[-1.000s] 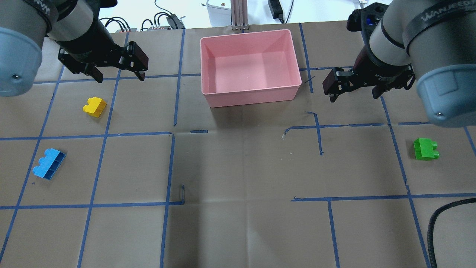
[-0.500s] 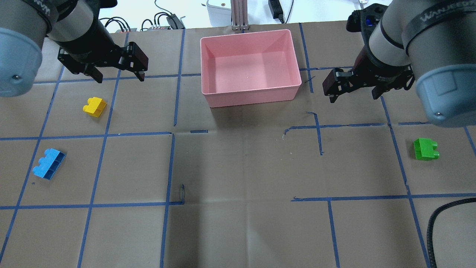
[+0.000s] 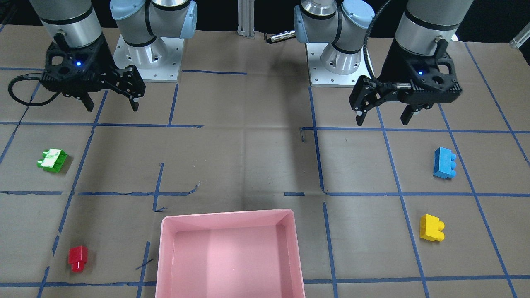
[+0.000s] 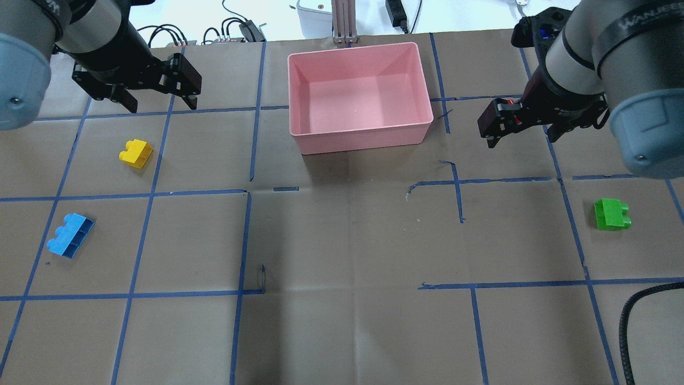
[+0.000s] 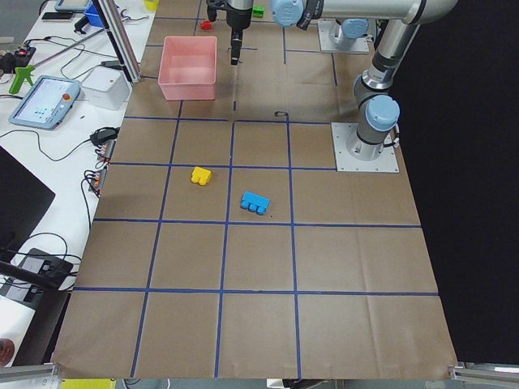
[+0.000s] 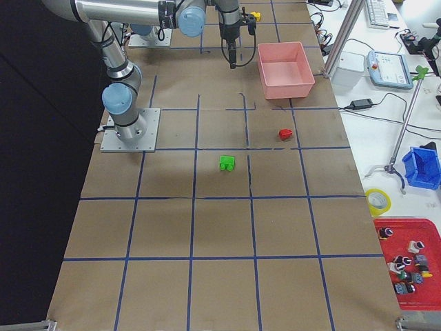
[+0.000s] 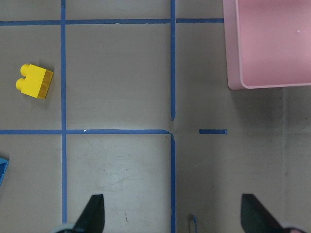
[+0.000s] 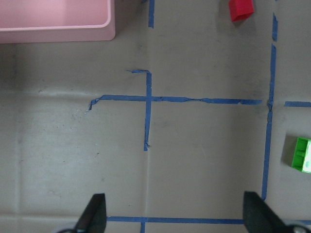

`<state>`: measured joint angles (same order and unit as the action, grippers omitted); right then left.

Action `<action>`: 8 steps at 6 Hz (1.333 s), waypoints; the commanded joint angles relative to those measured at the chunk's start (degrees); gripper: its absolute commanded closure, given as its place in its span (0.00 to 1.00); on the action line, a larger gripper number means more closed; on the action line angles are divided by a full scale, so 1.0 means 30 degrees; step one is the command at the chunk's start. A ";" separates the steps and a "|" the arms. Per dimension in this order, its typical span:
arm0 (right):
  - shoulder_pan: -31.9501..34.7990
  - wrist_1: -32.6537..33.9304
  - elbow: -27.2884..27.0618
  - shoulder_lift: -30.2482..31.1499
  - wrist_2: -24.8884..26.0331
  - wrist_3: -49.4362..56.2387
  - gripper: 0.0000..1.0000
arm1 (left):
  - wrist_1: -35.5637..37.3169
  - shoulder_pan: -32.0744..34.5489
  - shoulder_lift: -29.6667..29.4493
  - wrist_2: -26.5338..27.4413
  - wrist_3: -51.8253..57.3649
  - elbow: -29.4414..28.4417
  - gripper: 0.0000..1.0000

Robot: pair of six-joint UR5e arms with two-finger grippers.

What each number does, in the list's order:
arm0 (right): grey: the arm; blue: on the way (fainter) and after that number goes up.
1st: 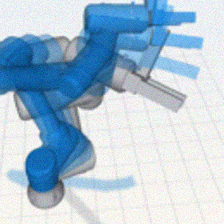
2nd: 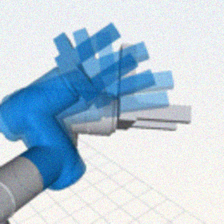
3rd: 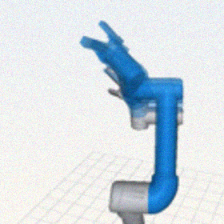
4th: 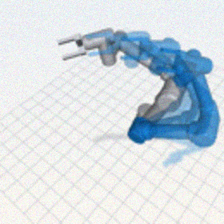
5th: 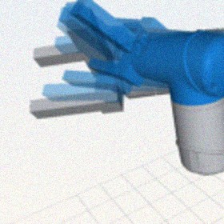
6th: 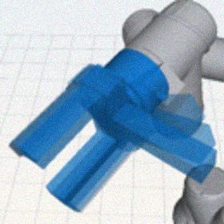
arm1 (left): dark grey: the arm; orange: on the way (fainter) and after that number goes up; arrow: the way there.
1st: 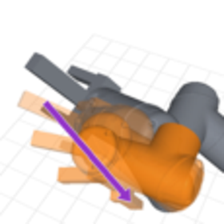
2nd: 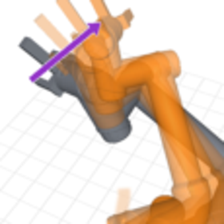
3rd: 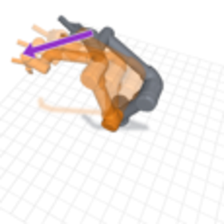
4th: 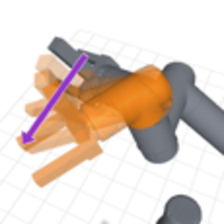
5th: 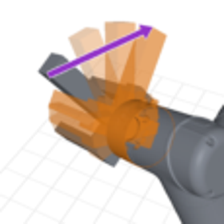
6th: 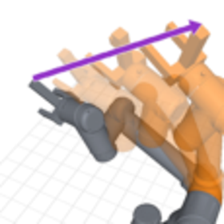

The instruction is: Put all blocks into box

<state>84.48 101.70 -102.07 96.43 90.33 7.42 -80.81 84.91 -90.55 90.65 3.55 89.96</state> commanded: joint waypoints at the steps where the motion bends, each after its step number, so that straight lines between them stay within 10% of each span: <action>1: -0.2980 0.0085 -0.0311 -0.0062 -0.0111 0.2290 0.01 | 0.0365 -0.3498 -0.0635 -0.1377 0.4264 -0.0102 0.01; 6: -0.7447 0.3835 -0.1719 -0.3511 0.0003 0.7811 0.00 | 0.0424 -1.2734 -0.3096 -0.1447 2.2159 -0.0046 0.01; 8: -0.8409 0.7878 -0.3259 -0.5330 0.0707 0.7752 0.01 | 0.0511 -1.3188 -0.3128 -0.1535 2.3660 0.1121 0.01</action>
<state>60.90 118.50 -109.14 82.83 91.68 30.79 -79.46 46.00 -99.81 86.19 72.59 91.56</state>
